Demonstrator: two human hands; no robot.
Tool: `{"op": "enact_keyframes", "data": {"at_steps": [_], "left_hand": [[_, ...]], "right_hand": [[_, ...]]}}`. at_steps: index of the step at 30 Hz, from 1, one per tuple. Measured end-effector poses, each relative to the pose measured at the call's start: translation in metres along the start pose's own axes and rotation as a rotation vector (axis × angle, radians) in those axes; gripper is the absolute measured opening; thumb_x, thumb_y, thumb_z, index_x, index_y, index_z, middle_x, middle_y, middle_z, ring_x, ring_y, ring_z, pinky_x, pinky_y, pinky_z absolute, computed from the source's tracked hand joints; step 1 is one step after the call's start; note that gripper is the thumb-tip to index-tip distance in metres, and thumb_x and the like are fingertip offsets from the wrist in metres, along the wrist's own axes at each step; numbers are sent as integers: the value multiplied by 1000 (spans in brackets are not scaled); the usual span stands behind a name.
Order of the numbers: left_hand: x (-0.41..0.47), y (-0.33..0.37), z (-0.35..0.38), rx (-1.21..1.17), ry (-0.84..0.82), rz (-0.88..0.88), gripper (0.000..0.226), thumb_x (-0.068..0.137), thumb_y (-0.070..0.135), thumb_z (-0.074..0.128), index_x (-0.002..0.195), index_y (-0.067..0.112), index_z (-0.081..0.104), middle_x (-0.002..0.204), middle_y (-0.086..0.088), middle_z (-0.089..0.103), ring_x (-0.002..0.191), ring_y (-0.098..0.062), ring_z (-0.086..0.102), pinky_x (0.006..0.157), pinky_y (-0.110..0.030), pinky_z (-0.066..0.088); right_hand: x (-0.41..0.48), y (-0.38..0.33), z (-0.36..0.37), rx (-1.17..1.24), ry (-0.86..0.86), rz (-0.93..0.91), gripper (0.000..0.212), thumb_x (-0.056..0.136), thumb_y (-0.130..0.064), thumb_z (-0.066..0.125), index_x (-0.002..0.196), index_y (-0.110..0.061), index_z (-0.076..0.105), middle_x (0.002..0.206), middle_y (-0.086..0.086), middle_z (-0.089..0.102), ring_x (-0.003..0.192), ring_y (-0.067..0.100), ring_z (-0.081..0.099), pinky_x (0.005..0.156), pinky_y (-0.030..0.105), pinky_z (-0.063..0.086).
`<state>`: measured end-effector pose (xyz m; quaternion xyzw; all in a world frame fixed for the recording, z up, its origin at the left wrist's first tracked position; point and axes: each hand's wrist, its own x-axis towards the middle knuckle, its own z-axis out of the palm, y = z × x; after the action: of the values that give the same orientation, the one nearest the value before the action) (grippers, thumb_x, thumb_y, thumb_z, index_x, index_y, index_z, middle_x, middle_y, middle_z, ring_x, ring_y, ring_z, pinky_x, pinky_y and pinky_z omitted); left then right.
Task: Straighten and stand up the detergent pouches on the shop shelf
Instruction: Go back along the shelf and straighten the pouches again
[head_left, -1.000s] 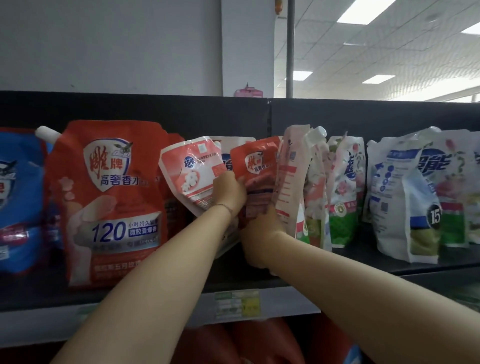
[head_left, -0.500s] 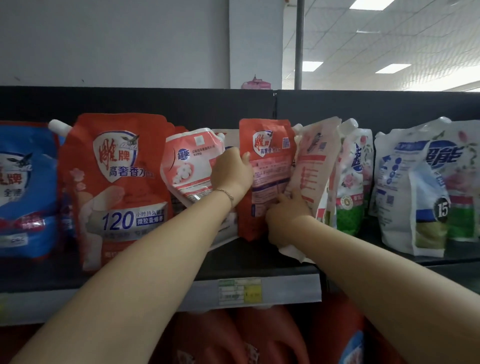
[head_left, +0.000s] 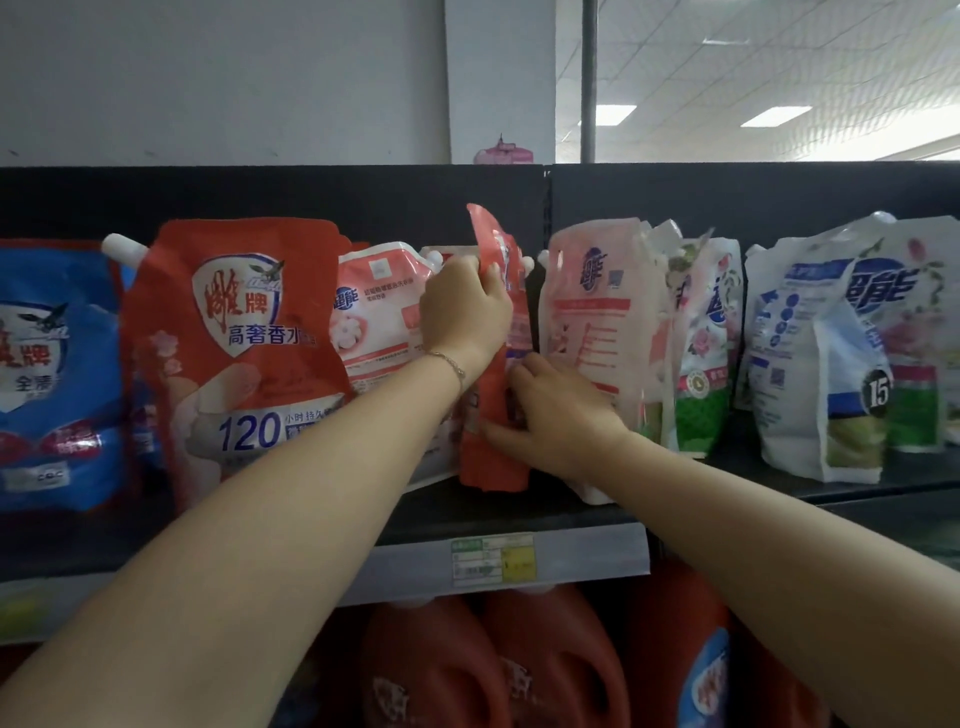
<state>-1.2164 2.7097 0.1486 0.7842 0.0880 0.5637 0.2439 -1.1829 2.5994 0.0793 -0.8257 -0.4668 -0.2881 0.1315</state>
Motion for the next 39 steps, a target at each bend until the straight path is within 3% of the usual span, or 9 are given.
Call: {"op": "enact_keyframes", "data": {"at_steps": [5,13,17,21,26,30,32,35,39], "left_hand": [[-7,1,-9,-15,-23,58,24,100,25,49,87,10,63,96,-2,64,76,-8,58,69,-20,53],[-21,-18,-41,111,-157,264,48,104,41,28,62,23,41,57,5,49,53,-9,49,52,-24,34],[-28,-37,-50,45,-319,120,51,104,45,25,80,13,57,71,-4,64,64,-18,60,64,-35,49],[-42,-52,-47,1,-472,-33,22,106,28,28,102,17,46,77,-1,56,63,-18,53,52,-27,37],[-57,-59,-43,-72,-513,-195,26,105,20,34,82,16,45,77,2,52,78,-20,53,59,-21,38],[-74,-53,-40,-242,-490,-263,29,103,43,36,90,22,51,90,4,57,87,-14,54,79,-22,42],[-80,-50,-37,-413,-512,-370,29,98,46,45,92,22,60,89,7,62,90,-17,61,80,-20,45],[-88,-45,-32,-757,-474,-537,24,87,46,62,82,25,73,84,4,72,96,-29,67,91,-41,52],[-100,-30,-40,-1031,-487,-674,23,89,33,61,101,14,66,90,-6,72,85,-25,67,77,-37,53]], "right_hand": [[9,-29,-7,32,32,265,55,87,-71,40,74,-20,58,70,-2,60,65,19,61,63,37,57],[0,-53,-6,-105,29,236,17,96,-26,55,84,-17,63,87,5,66,81,28,65,62,33,46],[-9,-51,-6,-6,78,246,21,90,-22,61,106,-10,65,103,10,63,93,29,62,72,36,51],[-16,-44,-1,36,188,238,25,90,-17,61,114,-9,63,111,10,58,102,29,55,82,33,47],[-21,-40,-3,5,365,114,14,93,-12,58,101,-8,70,99,9,64,90,31,57,79,40,49],[-29,-45,-11,-6,443,39,18,94,-17,55,95,-7,70,93,9,64,84,30,58,77,45,51],[-36,-49,-16,-10,489,-4,11,90,-10,63,97,-8,71,92,9,65,84,31,59,76,45,53],[-49,-56,-26,81,597,5,11,92,-7,59,93,-5,70,88,11,65,80,34,61,71,42,54],[-62,-67,-37,108,717,-35,16,91,-9,55,88,-1,69,81,12,63,72,34,62,67,39,54]]}}
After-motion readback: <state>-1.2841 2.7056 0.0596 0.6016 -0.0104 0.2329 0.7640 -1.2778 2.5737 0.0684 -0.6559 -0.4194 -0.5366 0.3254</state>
